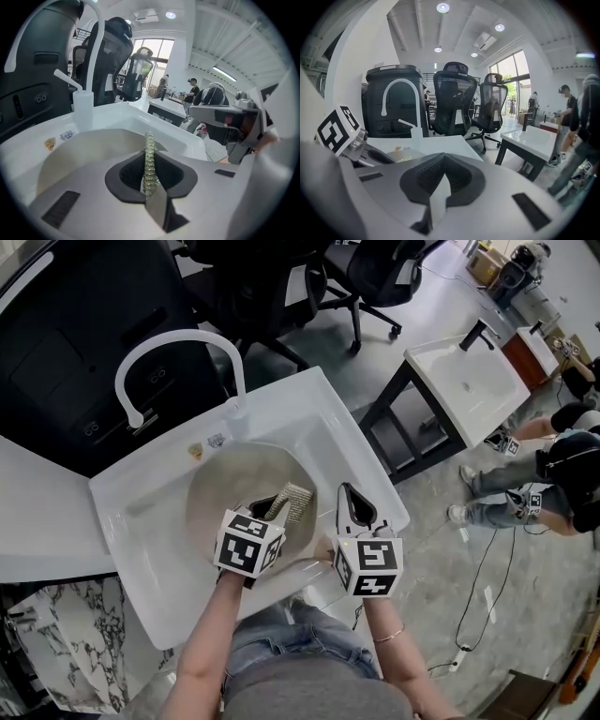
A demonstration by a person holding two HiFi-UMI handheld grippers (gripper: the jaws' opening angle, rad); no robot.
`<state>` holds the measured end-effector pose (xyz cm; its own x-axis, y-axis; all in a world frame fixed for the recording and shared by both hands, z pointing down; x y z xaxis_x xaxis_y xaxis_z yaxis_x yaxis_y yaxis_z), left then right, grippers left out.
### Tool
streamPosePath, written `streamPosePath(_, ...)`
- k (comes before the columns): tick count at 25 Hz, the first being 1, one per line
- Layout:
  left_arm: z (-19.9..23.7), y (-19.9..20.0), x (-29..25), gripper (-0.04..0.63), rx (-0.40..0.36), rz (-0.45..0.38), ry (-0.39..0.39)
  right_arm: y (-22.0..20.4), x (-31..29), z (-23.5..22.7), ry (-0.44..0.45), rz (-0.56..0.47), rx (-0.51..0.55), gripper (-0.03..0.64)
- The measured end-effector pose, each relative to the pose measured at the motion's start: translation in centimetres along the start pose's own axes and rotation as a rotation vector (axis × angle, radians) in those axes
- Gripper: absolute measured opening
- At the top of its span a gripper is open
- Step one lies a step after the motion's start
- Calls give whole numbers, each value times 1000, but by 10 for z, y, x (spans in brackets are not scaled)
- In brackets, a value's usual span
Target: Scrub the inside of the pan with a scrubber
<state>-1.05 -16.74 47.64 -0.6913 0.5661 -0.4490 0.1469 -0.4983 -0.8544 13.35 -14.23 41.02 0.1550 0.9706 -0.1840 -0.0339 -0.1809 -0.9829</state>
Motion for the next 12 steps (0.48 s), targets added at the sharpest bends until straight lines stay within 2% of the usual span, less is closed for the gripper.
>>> streamPosePath(5, 15, -13, -7, 66, 12, 29, 41, -2, -7, 7, 11, 13, 10, 9)
streamPosePath(12, 32, -30, -13, 66, -40, 66, 101, -3, -17, 20, 34, 22, 16, 9)
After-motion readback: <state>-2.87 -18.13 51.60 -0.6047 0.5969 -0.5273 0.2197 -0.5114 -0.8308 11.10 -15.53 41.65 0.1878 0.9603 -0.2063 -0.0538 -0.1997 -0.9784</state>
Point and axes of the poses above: the fingertips, and each gripper's own axes: x backward along the fingers, z to its left, y out of its top, the point moved 5 cm from there along x, backward along the fingers, and after that the axes turned 14 degrees about -z, right-handed, at the moved point
